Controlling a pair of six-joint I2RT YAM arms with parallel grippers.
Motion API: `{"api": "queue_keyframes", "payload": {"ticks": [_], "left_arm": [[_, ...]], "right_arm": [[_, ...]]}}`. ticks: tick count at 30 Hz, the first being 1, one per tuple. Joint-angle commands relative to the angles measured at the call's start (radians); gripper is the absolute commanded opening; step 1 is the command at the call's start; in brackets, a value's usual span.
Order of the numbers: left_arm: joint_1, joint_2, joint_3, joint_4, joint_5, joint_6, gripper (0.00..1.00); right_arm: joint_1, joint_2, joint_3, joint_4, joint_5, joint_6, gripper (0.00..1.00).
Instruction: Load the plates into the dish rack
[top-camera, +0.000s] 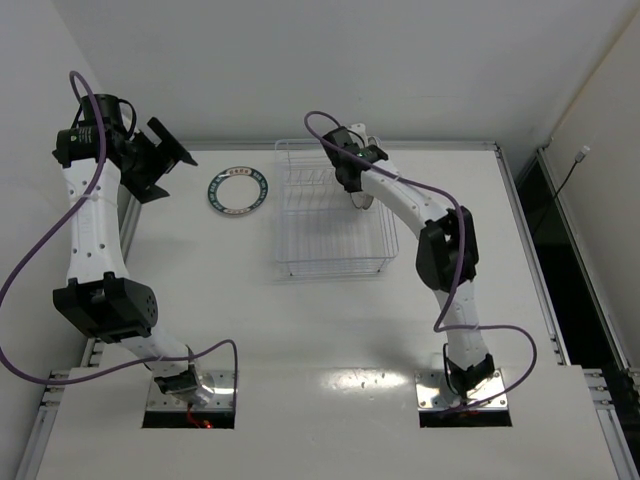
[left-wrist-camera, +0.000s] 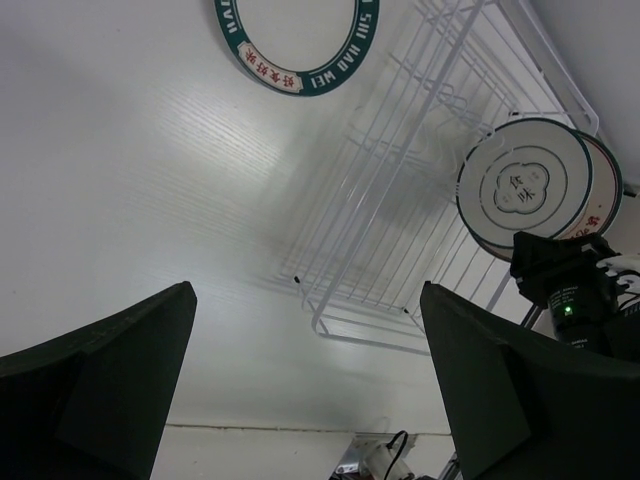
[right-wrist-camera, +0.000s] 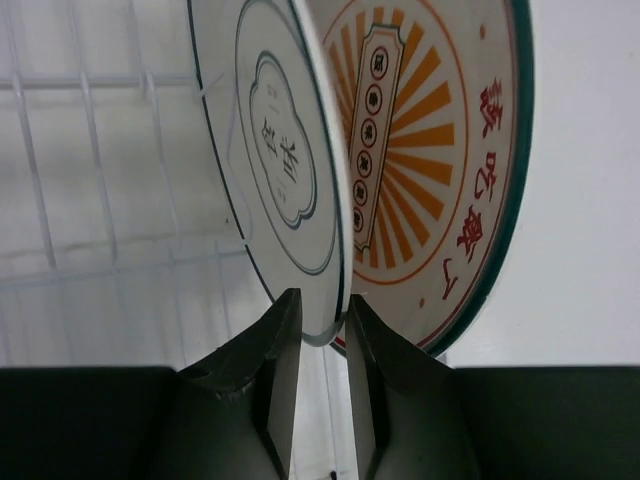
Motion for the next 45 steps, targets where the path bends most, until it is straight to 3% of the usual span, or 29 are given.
{"api": "queue_keyframes", "payload": {"ticks": [1, 3, 4, 8, 10, 12, 13, 16, 19, 21, 24, 27, 28, 30, 34, 38, 41, 42, 43, 45], "left_arm": [[0.009, -0.009, 0.0, 0.012, -0.023, 0.011, 0.93], [0.009, -0.009, 0.0, 0.012, -0.046, 0.011, 0.93], [0.009, 0.001, -0.013, 0.012, -0.046, 0.011, 0.93], [0.021, 0.037, -0.061, 0.032, -0.046, -0.021, 0.95], [0.021, 0.055, -0.112, 0.041, -0.035, -0.038, 1.0], [0.03, 0.066, -0.194, 0.074, -0.006, -0.093, 1.0], [0.03, 0.066, -0.23, 0.135, 0.012, -0.118, 1.0], [0.03, 0.043, -0.369, 0.286, 0.078, -0.25, 1.0], [0.006, 0.076, -0.419, 0.52, 0.069, -0.325, 1.0], [-0.014, 0.156, -0.336, 0.53, 0.02, -0.292, 1.0], [-0.048, 0.209, -0.334, 0.752, 0.02, -0.322, 1.0], [-0.057, 0.157, -0.599, 1.161, 0.049, -0.441, 1.0], [-0.057, 0.156, -0.732, 1.255, 0.049, -0.533, 1.0], [-0.066, 0.156, -0.787, 1.355, 0.043, -0.558, 1.0], [-0.066, 0.253, -0.686, 1.195, -0.001, -0.419, 1.0], [-0.066, 0.325, -0.656, 1.21, -0.014, -0.382, 0.98], [-0.076, 0.409, -0.656, 1.285, 0.017, -0.417, 0.83], [-0.086, 0.432, -0.644, 1.297, 0.029, -0.417, 0.67], [-0.086, 0.474, -0.633, 1.297, 0.029, -0.417, 0.6], [-0.109, 0.503, -0.613, 1.286, -0.001, -0.428, 0.56]], "right_arm": [[-0.016, -0.02, 0.031, -0.038, -0.091, 0.033, 0.22], [-0.016, -0.071, -0.029, 0.008, -0.082, 0.009, 0.25], [-0.016, -0.126, -0.049, 0.019, -0.082, -0.019, 0.33], [-0.016, -0.282, -0.141, 0.019, -0.131, -0.054, 0.46], [-0.007, -0.388, -0.219, 0.101, -0.204, -0.078, 0.49], [0.003, -0.609, -0.438, 0.292, -0.331, -0.088, 0.55], [-0.006, -0.684, -0.581, 0.353, -0.382, -0.062, 0.55], [-0.015, -0.908, -0.755, 0.464, -0.536, -0.053, 0.66], [-0.026, -1.007, -0.791, 0.411, -0.64, -0.112, 0.69], [-0.026, -1.035, -0.801, 0.364, -0.678, -0.148, 0.69], [-0.05, -1.088, -0.836, 0.301, -0.689, -0.168, 0.69], [-0.072, -1.122, -0.865, 0.291, -0.698, -0.168, 0.73], [-0.072, -1.122, -0.865, 0.277, -0.712, -0.168, 0.73], [-0.092, -1.11, -0.825, 0.248, -0.74, -0.168, 0.73], [-0.112, -1.055, -0.768, 0.199, -0.749, -0.215, 0.73], [-0.151, -0.996, -0.71, 0.133, -0.749, -0.272, 0.73], [-0.151, -0.972, -0.69, 0.097, -0.704, -0.286, 0.73], [-0.151, -0.972, -0.69, 0.097, -0.695, -0.286, 0.73], [-0.151, -0.963, -0.69, 0.097, -0.695, -0.286, 0.73], [-0.151, -0.938, -0.71, 0.097, -0.695, -0.286, 0.73]]}}
